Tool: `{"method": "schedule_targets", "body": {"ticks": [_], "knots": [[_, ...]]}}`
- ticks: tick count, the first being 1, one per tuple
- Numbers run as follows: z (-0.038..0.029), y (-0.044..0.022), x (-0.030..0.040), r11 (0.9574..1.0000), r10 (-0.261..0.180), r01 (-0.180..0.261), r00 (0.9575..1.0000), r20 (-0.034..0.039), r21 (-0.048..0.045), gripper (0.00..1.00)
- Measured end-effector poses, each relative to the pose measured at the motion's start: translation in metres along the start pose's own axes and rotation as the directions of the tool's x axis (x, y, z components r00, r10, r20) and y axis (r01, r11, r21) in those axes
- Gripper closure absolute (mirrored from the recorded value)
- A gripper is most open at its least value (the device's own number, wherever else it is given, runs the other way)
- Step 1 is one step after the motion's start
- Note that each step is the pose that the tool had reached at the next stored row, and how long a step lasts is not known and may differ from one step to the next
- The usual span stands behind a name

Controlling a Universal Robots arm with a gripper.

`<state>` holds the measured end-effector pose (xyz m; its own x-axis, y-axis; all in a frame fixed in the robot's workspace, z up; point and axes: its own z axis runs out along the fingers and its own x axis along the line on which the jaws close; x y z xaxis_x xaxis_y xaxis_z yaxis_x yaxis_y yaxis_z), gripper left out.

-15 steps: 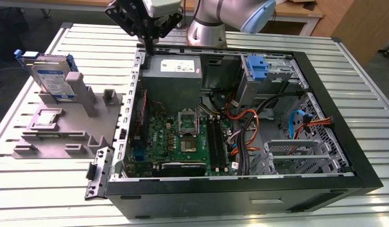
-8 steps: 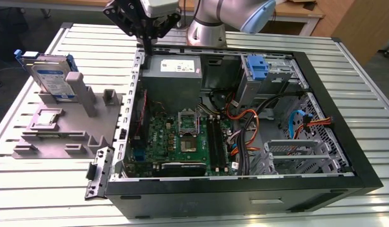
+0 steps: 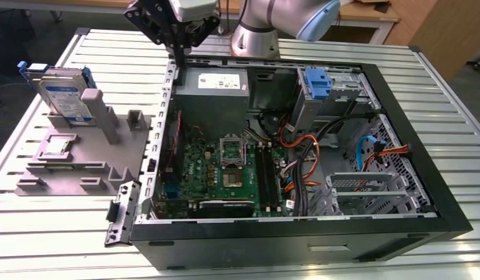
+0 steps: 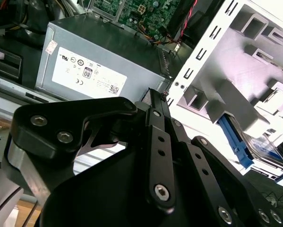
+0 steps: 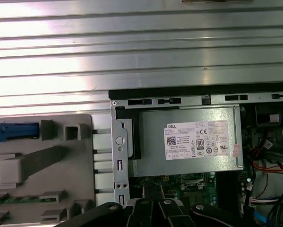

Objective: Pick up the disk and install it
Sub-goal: 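Reach for the disk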

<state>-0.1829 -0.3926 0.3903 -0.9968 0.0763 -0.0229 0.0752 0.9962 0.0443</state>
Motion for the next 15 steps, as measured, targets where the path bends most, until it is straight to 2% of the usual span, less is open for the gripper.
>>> {"method": "schedule_targets", "body": {"ticks": [15], "knots": [[0.0009,-0.0006,0.0071,1.0000,0.000,0.000,1.0000,-0.0006,0.0001,0.90]]}}
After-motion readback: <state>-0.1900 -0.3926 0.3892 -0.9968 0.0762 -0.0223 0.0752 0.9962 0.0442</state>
